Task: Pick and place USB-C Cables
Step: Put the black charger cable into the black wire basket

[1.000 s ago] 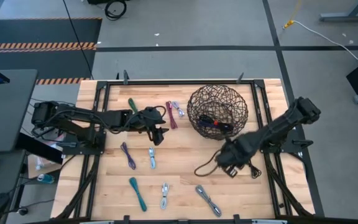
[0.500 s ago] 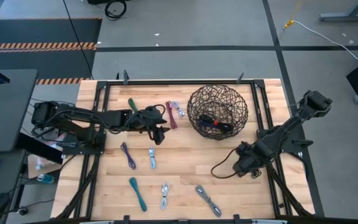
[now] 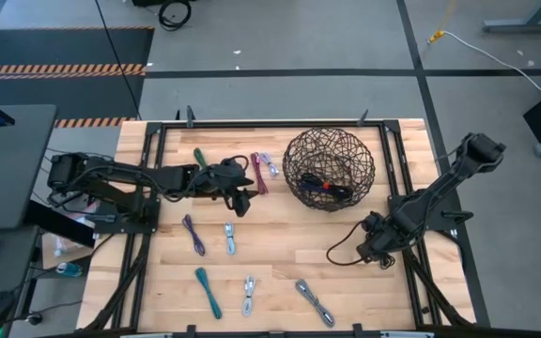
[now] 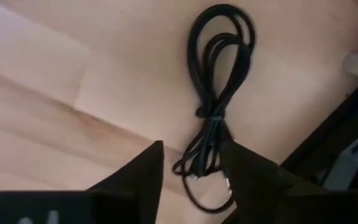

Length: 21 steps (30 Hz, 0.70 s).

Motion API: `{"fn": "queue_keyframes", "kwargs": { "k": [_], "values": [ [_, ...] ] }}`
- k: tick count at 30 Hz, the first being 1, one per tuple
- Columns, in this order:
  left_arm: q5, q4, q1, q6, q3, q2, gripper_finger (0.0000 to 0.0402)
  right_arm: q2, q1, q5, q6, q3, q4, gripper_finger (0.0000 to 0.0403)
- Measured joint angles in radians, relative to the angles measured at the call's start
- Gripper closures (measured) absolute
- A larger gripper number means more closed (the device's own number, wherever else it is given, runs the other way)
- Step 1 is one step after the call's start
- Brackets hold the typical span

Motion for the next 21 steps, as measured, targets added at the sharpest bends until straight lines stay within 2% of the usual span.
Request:
{"fn": "queue_keyframes", "kwargs": {
  "k": [7, 15, 21],
  "values": [
    [0.0, 0.035, 0.0, 0.001, 0.0, 0.0, 0.0193, 0.002, 0.003, 0.005, -0.015, -0.058, 0.012, 0.0192],
    [0.0, 0.041, 0.0, 0.001, 0.0, 0.0, 0.0193, 0.002, 0.003, 0.042, 0.027, -0.147, 0.225, 0.019],
    [0.0, 0.041, 0.0, 0.001, 0.0, 0.0, 0.0193, -0.001, 0.003, 0.047, 0.03, -0.166, 0.235, 0.0199]
  ]
}}
